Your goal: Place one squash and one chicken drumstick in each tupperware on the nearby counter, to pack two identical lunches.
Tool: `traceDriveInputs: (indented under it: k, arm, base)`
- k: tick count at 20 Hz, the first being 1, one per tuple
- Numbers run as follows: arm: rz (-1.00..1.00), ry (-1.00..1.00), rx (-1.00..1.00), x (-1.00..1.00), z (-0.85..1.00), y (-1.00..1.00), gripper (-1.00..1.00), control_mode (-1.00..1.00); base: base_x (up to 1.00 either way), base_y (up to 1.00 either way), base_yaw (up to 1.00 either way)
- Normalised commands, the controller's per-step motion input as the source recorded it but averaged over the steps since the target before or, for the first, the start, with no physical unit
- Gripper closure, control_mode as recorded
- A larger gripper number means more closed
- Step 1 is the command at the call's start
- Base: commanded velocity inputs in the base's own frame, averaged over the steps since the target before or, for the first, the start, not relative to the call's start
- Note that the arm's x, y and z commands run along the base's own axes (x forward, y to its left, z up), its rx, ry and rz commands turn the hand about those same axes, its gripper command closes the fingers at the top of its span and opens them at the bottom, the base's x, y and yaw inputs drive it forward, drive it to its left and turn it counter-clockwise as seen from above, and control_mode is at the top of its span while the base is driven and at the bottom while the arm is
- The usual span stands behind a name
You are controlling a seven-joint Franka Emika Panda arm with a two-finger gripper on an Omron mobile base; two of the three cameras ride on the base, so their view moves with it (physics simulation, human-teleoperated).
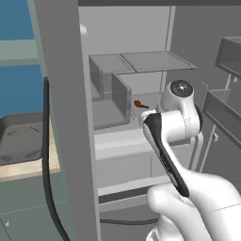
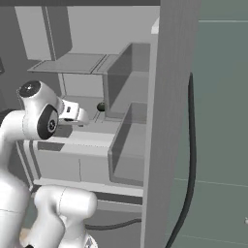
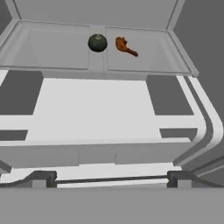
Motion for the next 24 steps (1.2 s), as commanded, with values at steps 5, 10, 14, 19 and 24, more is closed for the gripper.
traceDriveInputs:
  k: [5, 10, 14, 19, 24]
  arm:
    - [0.0, 0.0, 0.01, 0.86, -0.16, 0.04, -1.0, -1.0]
    - [0.0, -0.01, 0.0, 0.75, -0.33, 0.05, -1.0, -1.0]
    - [0.0, -0.13, 0.0, 0.49, -0.42, 0.07, -1.0, -1.0]
    - [0.0, -0.13, 0.0, 0.55, -0.28, 0.05, -1.0, -1.0]
    - [0.0, -0.03, 0.02, 0.59, -0.06, 0.01, -1.0, -1.0]
  base:
    - [0.0, 0.0, 0.0]
    - [0.0, 0.0, 0.0]
    - [0.0, 0.0, 0.0]
    - [0.0, 0.0, 0.0]
    - [0.0, 0.0, 0.0]
